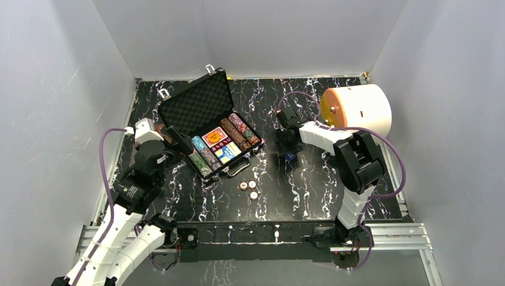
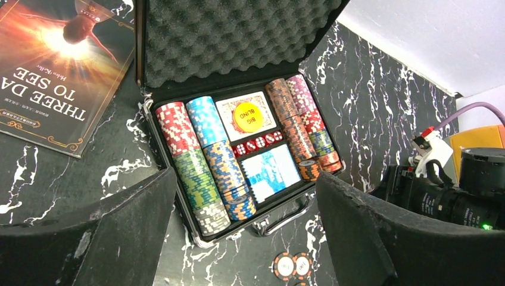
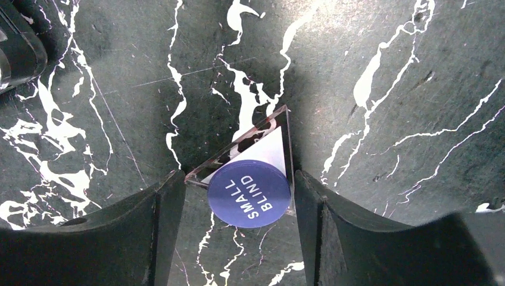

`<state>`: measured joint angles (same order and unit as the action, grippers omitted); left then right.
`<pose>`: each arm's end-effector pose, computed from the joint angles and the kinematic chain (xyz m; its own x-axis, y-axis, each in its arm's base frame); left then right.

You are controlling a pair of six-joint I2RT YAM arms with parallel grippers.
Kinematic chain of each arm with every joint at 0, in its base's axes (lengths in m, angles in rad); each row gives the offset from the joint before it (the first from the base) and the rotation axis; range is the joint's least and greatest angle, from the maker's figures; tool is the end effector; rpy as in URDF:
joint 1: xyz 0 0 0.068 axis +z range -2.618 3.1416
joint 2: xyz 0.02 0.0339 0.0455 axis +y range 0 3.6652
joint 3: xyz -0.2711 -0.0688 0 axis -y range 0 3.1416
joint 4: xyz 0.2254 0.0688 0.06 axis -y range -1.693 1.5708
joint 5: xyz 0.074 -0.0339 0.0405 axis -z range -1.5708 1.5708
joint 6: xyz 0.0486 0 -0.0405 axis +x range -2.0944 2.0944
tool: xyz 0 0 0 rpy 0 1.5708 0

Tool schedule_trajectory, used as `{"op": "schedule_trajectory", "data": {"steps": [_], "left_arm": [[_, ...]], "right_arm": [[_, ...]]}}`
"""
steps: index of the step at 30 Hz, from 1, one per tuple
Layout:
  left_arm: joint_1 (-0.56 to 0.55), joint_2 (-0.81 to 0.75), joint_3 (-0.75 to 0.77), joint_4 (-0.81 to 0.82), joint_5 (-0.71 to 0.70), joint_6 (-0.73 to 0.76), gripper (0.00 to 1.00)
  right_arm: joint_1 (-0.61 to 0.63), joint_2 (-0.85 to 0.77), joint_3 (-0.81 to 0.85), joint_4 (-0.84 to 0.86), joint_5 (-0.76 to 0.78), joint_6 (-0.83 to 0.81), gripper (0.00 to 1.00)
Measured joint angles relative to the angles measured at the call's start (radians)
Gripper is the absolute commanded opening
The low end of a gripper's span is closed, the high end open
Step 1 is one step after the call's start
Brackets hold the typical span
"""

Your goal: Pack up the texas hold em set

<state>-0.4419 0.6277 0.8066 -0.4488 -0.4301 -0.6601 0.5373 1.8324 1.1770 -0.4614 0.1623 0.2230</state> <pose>0.1222 -0.0354 0.3404 -0.2060 -0.5191 -0.8295 -0.1277 0.8547 -0.5032 0.3123 0.1769 0.1760 -0.8512 -0.2531 -0.4598 -0.2625 0.9639 -0.0446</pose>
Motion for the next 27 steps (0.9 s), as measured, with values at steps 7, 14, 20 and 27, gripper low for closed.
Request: {"op": "schedule_trajectory", "data": {"steps": [7,14,20,27], "left_arm": [[0.0,0.0,0.0,0.0,0.0,0.001,0.86],[0.0,0.006,0.0,0.0,0.0,0.001,0.86],[0.0,0.006,-0.001,0.0,0.0,0.001,0.86],[0.0,0.006,-0.014,0.004,0.0,-0.002,0.86]], "right_arm": [[0.0,-0.003,0.003,-0.004,0.008,0.01,0.68],[0.0,-0.158,-0.086,0.107,-0.019,0.002,0.68],[0.008,-0.317,-0.219,0.296,-0.047,0.003,0.69],[0.046,-0.304,-0.316,0.405,-0.068,0.01,0.69]]}}
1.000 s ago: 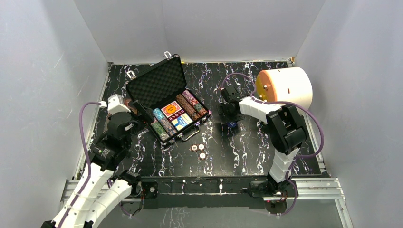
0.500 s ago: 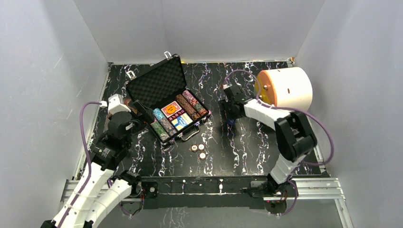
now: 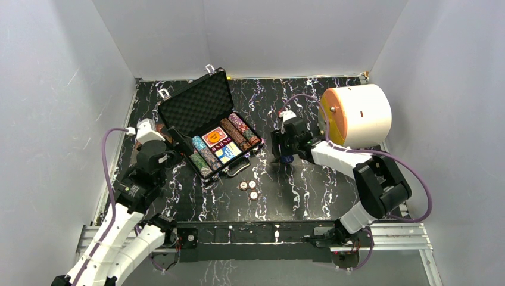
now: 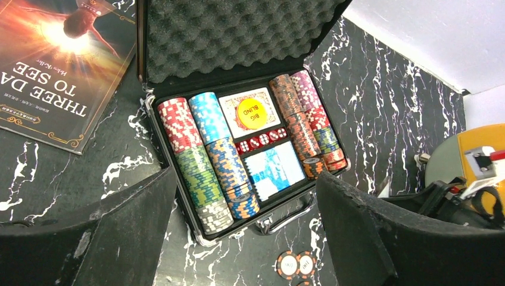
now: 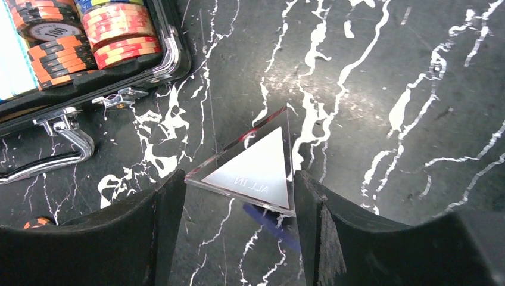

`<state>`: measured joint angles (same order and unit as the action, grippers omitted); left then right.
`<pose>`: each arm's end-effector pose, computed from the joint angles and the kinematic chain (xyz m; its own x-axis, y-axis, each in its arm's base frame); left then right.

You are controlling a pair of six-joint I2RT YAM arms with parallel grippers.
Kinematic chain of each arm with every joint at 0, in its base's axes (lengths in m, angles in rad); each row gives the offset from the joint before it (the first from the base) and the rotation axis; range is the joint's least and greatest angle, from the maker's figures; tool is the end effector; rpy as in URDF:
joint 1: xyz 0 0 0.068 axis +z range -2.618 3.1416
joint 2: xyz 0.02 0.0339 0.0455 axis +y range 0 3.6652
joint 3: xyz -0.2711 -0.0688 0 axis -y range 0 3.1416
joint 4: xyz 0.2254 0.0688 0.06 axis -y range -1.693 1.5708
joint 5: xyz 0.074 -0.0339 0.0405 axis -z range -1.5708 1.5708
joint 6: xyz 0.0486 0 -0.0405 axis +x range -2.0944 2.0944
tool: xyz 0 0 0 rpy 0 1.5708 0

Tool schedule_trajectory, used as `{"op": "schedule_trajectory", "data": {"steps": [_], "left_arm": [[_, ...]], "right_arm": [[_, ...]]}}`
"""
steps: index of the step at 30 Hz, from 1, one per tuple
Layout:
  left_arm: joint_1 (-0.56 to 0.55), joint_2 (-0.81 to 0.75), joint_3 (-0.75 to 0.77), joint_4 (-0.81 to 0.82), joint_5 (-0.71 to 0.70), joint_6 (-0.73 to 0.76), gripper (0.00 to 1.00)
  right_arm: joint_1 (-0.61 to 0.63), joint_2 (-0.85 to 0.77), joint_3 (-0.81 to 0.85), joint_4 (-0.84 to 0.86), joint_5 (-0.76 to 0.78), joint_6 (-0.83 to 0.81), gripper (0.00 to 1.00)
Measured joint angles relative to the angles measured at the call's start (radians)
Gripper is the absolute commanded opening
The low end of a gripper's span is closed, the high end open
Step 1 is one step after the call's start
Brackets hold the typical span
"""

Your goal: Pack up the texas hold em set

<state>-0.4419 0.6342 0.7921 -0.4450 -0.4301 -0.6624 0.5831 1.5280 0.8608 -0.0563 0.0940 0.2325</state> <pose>0.1245 -0.0365 0.3354 -0.2186 -0.5150 -0.8289 -0.1360 0.8572 -0.4967 0.2649 0.1693 0.2110 -0.6505 -0.1543 -0.7436 -0.3490 0.9304 0.1122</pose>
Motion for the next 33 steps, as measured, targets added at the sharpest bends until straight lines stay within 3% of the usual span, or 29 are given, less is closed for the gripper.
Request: {"op": "schedule_trajectory", "data": {"steps": [7,22,33], "left_arm": [[0.0,-0.009,-0.001,0.0,0.0,0.0,0.86],[0.0,-0.043,-0.001,-0.033,-0.027,0.001,0.86],[0.0,-0.116,-0.001,-0.088,-0.064,0.0,0.86]], "right_arm": [[0.064,0.088,0.043,-0.011,0.013,0.002,0.69],[0.254,0.128,0.348,-0.115,0.066,0.004,0.7],[0.412,0.494,0.666,-0.27,0.164,-0.024,0.71]]}}
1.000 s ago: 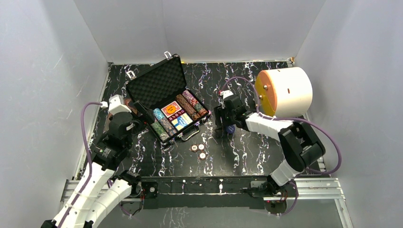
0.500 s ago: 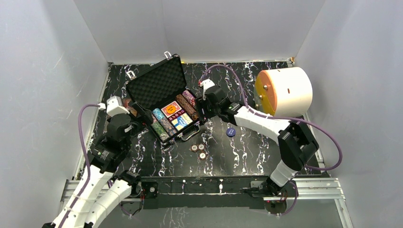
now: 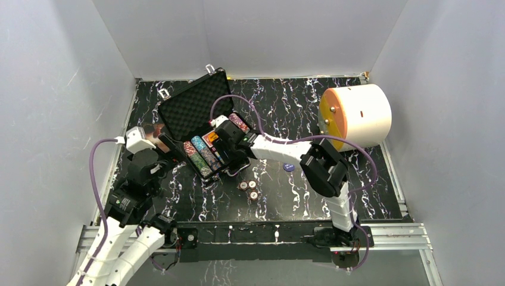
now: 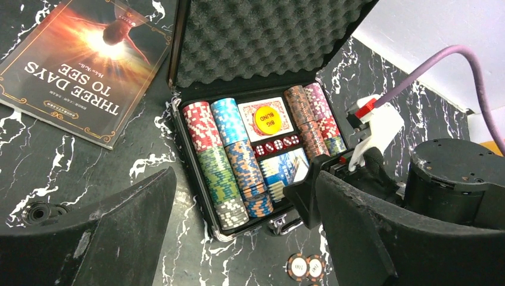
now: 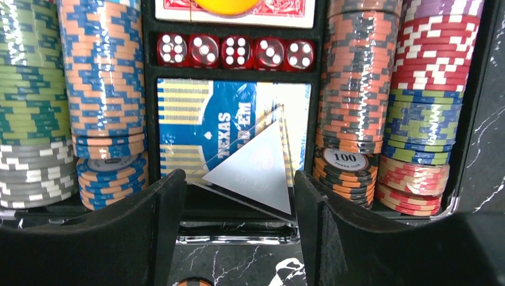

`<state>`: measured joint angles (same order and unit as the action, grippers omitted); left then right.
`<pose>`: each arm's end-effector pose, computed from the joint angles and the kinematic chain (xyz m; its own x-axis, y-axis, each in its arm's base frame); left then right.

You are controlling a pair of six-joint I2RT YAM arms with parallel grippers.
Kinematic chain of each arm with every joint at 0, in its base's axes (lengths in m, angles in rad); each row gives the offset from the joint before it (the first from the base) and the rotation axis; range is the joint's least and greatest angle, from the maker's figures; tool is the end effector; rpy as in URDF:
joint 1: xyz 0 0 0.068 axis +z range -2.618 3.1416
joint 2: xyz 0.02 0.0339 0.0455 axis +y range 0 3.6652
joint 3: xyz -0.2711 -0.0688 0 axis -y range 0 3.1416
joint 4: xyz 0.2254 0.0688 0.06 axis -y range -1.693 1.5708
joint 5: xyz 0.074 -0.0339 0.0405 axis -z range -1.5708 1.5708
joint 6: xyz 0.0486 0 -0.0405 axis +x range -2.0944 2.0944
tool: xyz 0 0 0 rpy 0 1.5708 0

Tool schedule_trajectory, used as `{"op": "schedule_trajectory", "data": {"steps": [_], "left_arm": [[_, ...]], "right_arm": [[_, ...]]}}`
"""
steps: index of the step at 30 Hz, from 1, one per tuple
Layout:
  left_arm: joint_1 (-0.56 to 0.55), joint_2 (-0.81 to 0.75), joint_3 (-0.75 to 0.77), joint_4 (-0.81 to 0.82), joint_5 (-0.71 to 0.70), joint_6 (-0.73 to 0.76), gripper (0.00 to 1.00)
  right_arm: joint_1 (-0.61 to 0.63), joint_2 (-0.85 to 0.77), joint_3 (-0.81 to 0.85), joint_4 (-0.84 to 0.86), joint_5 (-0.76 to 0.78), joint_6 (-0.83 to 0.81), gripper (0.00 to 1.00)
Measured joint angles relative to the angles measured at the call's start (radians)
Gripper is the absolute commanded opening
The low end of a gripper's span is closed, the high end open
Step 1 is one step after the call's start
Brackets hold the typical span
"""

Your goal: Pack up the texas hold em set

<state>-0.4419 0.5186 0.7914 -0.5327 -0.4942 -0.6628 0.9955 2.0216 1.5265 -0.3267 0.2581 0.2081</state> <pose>0.0987 -0.0212 0.3364 -0.1598 -0.5237 -0.8368 -0.1728 0.8494 -0.4986 0.2538 0.3686 0.2146 -0.5379 -0.4624 -0.7048 -0.6189 0.7843 -0.0422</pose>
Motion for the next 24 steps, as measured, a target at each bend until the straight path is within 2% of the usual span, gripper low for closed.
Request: {"op": "schedule_trajectory", "data": {"steps": [11,16,24], "left_arm": [[0.0,-0.016,-0.016,-0.023,-0.005,-0.003,0.87],[0.0,-0.018,-0.018,-0.026,-0.008,-0.003,0.87],[0.0,-0.008,-0.018,-0.026,-0.008,-0.003,0.89]], "right_arm": [[0.026,0.085,0.109,-0.076,0.032,-0.021,0.72],[0.026,0.091,0.115,-0.079,0.028,-0.023,0.8],[0.026,0.1,0.14,-0.094,0.003,-0.027,0.83]]}}
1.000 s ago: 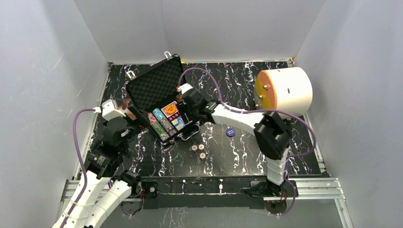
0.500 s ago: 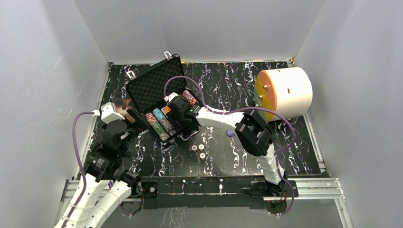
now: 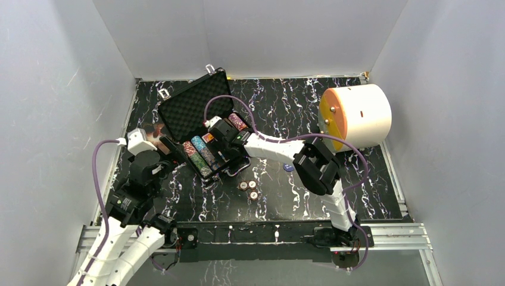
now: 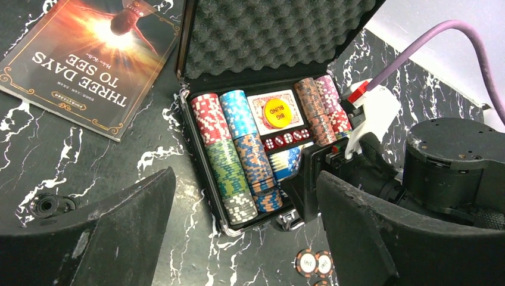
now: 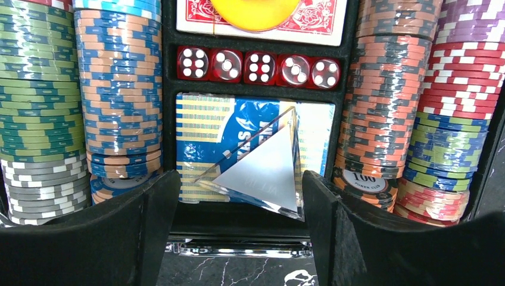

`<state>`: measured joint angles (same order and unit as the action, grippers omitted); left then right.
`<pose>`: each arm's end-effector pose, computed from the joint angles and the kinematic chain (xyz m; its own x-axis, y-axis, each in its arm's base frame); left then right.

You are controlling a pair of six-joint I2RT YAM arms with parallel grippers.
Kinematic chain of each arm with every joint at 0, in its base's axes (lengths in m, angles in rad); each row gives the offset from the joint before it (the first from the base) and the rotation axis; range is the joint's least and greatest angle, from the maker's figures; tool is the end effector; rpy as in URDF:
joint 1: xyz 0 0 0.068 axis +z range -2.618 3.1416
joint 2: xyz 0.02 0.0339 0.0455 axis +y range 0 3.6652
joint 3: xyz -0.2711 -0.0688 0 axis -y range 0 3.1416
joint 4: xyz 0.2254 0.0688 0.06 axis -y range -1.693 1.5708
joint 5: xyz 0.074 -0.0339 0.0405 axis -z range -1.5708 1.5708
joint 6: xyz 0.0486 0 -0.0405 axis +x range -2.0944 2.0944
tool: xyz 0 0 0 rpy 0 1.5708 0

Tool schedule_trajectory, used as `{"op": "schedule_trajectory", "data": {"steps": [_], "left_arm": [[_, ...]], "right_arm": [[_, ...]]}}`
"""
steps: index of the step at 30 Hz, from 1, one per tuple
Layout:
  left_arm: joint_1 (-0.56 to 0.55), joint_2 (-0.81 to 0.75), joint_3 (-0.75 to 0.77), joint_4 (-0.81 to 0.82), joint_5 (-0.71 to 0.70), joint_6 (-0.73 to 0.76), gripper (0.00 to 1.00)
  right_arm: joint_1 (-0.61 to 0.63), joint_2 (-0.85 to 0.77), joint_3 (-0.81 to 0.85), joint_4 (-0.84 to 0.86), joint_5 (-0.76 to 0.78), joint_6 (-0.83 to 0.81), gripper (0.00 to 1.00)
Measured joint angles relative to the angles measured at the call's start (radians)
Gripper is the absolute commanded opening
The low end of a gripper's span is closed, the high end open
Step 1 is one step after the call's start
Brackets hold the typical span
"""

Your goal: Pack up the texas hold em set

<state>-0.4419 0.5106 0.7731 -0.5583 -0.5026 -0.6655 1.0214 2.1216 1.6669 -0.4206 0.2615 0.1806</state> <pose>0.0978 -0.0204 0.3284 -0.1815 -0.5127 -0.8391 -0.1955 0.8551 -0.4802 0.2552 0.3928 0.2066 -0.5268 -0.5281 -0.6660 -0.6533 0.7528 -0.0802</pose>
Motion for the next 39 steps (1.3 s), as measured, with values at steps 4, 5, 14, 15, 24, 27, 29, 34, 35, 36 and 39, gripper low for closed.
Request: {"op": "schedule_trajectory", "data": {"steps": [4,5,14,15,24,27,29,34,35,36,39], "left_arm": [[0.0,0.003,0.0,0.007,0.018,0.012,0.91],[0.0,0.006,0.0,0.011,0.031,0.016,0.91],[0.0,0.032,-0.026,0.071,0.126,0.026,0.93],[0.0,0.032,-0.031,0.076,0.13,0.026,0.93],[0.0,0.06,-0.053,0.164,0.24,0.062,0.94],[0.0,0.06,-0.067,0.171,0.259,0.069,0.95],[0.0,0.06,-0.076,0.176,0.266,0.078,0.95],[0.0,0.059,-0.112,0.193,0.285,0.101,0.95],[0.0,0.059,-0.121,0.192,0.287,0.105,0.96],[0.0,0.06,-0.133,0.189,0.29,0.107,0.96],[0.0,0.064,-0.142,0.179,0.29,0.116,0.96]], "right_arm": [[0.0,-0.01,-0.001,0.0,0.014,0.006,0.84],[0.0,-0.027,-0.011,0.003,0.027,0.011,0.84],[-0.017,-0.355,-0.253,0.046,0.248,0.103,0.83],[-0.03,-0.383,-0.281,0.045,0.267,0.119,0.83],[-0.252,-0.494,-0.587,-0.004,0.285,0.319,0.83],[-0.296,-0.494,-0.652,-0.026,0.264,0.376,0.82],[-0.304,-0.494,-0.674,-0.031,0.235,0.395,0.82],[-0.306,-0.494,-0.681,-0.021,0.172,0.407,0.8],[-0.306,-0.493,-0.681,-0.019,0.163,0.407,0.8],[-0.307,-0.492,-0.681,-0.018,0.156,0.407,0.8],[-0.309,-0.49,-0.686,-0.015,0.154,0.406,0.8]]}}
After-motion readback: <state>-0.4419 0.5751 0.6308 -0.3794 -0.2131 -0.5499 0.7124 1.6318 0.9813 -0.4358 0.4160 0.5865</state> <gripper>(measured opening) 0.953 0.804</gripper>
